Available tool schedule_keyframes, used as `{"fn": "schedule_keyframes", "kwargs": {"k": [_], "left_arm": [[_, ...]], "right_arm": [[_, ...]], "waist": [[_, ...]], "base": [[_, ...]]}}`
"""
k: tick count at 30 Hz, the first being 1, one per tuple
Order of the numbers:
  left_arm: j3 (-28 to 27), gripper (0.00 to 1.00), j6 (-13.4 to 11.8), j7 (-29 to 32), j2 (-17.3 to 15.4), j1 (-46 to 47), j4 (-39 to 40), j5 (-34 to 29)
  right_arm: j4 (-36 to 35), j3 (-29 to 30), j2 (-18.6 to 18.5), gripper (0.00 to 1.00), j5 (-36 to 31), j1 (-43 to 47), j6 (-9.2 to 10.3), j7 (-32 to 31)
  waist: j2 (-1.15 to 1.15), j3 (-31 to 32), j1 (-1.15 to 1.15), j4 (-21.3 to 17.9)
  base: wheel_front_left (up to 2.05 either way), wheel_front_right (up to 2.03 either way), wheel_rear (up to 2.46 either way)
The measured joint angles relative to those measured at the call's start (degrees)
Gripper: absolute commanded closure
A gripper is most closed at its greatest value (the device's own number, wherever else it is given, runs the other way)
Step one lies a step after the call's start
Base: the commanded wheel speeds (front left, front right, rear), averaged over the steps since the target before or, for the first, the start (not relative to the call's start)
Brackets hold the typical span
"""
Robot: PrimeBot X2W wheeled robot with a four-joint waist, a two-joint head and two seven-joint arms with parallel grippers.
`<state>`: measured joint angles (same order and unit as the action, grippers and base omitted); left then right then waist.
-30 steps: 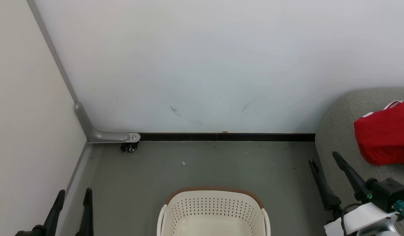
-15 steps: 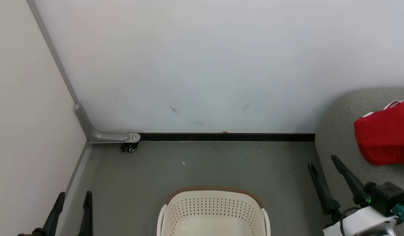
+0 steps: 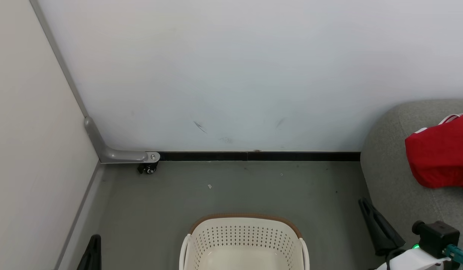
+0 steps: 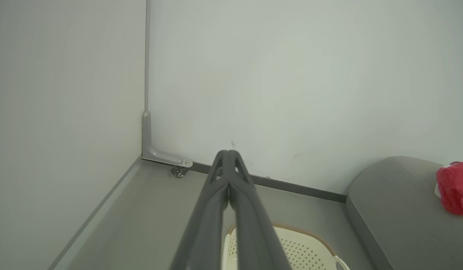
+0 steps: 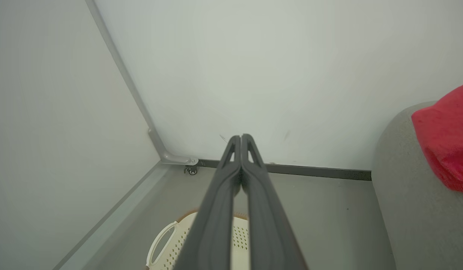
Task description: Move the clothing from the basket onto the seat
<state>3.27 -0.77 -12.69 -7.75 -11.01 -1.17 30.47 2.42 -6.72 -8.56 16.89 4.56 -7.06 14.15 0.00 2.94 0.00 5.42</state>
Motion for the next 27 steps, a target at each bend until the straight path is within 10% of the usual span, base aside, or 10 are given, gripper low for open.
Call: {"fn": "schedule_keyframes", "kwargs": {"k": [11, 27], "left_arm": [[-0.8, 1.00, 1.0, 2.1, 0.5, 1.3, -1.4, 8.2], [-2.0, 1.00, 2.0, 5.2, 1.2, 2.9, -3.3, 19.1]], "right_arm": [[0.2, 1.2, 0.9, 1.00, 11.4, 0.0, 0.00, -1.8], [2.1, 2.9, 1.1, 1.00, 25.0, -0.2, 0.01, -5.2]], "waist": [[0.00, -0.3, 0.09, -0.5], [0.00, -0.4, 0.87, -1.9]], "base": [[0.00, 0.00, 0.00], [0.00, 0.00, 0.00]]}}
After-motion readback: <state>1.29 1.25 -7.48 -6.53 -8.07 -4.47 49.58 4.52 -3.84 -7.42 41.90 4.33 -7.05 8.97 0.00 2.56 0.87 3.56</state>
